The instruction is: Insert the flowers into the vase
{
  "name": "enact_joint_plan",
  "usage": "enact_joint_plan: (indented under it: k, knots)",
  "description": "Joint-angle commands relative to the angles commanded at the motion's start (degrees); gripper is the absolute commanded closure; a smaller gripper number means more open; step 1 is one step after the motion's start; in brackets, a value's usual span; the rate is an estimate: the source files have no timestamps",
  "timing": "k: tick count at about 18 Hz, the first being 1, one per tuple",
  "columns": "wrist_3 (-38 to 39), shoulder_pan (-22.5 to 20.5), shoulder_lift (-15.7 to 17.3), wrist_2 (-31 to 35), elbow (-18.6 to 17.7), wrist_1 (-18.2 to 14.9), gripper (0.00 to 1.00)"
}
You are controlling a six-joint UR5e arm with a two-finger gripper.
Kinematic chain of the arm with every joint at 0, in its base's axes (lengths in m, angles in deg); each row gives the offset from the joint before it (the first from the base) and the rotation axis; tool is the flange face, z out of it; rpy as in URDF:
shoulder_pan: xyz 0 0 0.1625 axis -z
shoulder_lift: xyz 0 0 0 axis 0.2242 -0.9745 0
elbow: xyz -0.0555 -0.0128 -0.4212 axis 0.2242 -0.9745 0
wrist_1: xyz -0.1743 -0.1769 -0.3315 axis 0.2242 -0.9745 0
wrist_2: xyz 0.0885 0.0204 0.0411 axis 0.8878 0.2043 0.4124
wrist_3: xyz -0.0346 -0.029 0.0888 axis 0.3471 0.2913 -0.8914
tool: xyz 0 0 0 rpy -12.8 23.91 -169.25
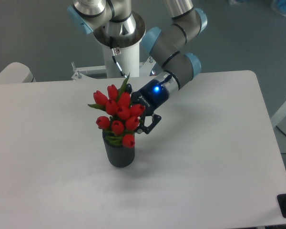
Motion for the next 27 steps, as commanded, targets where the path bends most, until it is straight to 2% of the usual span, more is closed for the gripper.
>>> enact_joint_plan:
  k: [6, 10, 20, 25, 27]
  knots:
    - [0.0, -0.61, -0.09, 0.0, 0.52, 0.18, 0.0]
    - [0.88, -3.16, -0.17, 0.0, 2.72, 0.0, 0.0]
    - [0.09, -8.79, -2.9, 0.79, 6.41, 0.0, 0.0]
    - [0.17, -10.46, -3.69, 5.26, 9.4, 0.0, 0.0]
    - [0.26, -10.81, -3.69, 9.64, 11.59, 0.0, 0.0]
